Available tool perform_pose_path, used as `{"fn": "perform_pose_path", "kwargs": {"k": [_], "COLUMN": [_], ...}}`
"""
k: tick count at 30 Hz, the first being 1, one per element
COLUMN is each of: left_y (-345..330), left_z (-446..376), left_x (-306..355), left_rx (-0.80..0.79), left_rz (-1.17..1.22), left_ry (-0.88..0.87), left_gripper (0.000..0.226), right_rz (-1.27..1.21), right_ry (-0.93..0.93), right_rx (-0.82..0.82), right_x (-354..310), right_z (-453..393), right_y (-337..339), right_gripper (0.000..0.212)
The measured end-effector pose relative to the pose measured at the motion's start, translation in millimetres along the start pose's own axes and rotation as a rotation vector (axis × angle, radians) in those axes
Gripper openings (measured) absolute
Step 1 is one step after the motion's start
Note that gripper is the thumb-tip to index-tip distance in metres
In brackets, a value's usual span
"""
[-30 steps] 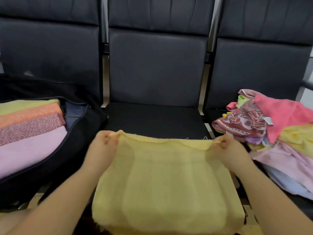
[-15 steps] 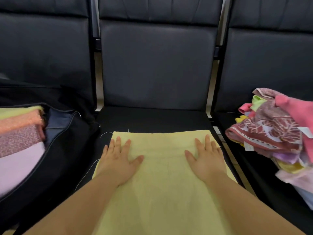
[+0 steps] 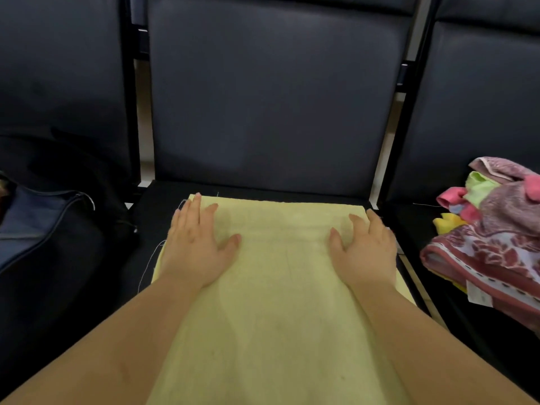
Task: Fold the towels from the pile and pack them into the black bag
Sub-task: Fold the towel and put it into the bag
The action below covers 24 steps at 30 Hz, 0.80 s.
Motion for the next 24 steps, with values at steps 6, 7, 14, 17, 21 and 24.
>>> {"fn": "perform_pose_path", "kwargs": {"k": [6, 7, 14, 17, 21, 24], "left_y": [-2.4, -3.6, 24.7, 49.0, 98.6, 125.2], "left_z": [-14.7, -15.1, 5.0, 34.2, 71.7, 102.3], "left_x": [2.4, 2.4, 11.9, 16.3, 7.7, -5.0], "left_rx": [0.016, -0.031, -0.478, -0.661, -0.419, -0.447], "left_rz": [-0.092, -0.121, -0.200, -0.248, -0.183, -0.148], "left_ry": [0.087, 0.071, -0.032, -0.061, 0.030, 0.252], "left_gripper": [0.042, 0.043, 0.053, 0.067, 0.061, 0.057], "right_rz": [0.018, 0.028, -0.069, -0.148, -0.083, -0.061], "right_ry": [-0.036, -0.030, 0.008, -0.028, 0.011, -0.095], "right_rx": [-0.069, -0.108, -0.388, -0.556, -0.589, -0.592], "right_x": [-1.0, -0.7, -2.5, 2.3, 23.2, 46.8], "right_z": [-13.5, -14.2, 12.1, 35.9, 70.8, 92.5], "right_y": [-7.1, -6.8, 33.5, 61.7, 92.0, 112.5], "right_gripper": [0.031, 0.033, 0.045, 0.061, 0.081, 0.084]}}
Point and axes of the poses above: each hand's wrist, its own z-axis away from the middle knuckle, its own y-axis out of the back of the hand, x = y × z, the point moved 3 cm from there along -z, towards the middle knuckle, and after that the axes turned 5 degrees about x, right-handed, at the moved point
